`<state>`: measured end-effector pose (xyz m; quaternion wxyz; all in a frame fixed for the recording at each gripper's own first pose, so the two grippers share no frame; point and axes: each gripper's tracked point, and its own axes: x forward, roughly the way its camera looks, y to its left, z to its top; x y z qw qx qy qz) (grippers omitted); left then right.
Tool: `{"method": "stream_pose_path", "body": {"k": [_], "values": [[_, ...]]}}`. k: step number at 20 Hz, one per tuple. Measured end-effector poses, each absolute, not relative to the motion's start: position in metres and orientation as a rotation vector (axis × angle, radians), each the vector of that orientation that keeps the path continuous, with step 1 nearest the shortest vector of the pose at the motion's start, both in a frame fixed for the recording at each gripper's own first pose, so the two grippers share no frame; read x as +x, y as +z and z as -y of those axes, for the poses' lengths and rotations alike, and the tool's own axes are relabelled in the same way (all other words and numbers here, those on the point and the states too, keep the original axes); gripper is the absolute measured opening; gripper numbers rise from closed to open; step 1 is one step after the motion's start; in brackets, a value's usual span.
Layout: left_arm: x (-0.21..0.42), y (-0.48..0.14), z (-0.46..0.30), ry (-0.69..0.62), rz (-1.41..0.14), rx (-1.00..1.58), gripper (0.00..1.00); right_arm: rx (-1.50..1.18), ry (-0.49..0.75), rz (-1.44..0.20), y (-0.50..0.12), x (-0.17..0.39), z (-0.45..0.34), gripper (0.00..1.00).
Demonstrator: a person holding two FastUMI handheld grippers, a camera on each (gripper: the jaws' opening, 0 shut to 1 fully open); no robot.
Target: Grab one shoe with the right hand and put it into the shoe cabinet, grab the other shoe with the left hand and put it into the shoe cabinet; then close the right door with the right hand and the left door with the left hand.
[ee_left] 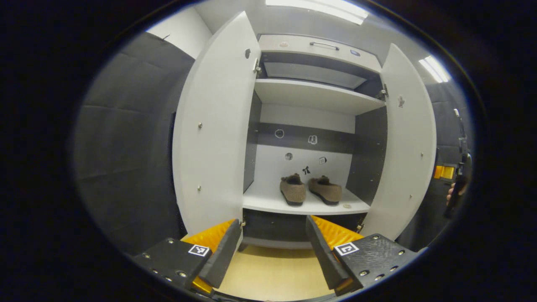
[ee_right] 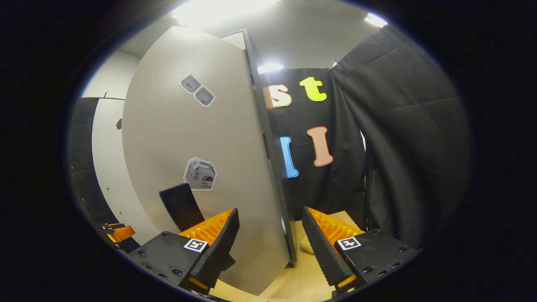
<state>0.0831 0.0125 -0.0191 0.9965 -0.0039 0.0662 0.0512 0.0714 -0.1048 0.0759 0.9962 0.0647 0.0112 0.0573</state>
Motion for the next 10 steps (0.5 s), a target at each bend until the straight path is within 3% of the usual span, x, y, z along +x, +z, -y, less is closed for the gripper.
{"method": "stream_pose_path", "body": {"k": [10], "values": [[0.043,-0.022,-0.072,0.154,-0.104,-0.023,0.91,0.138,0.12,0.002,0.071,0.107,0.014,0.97]]}}
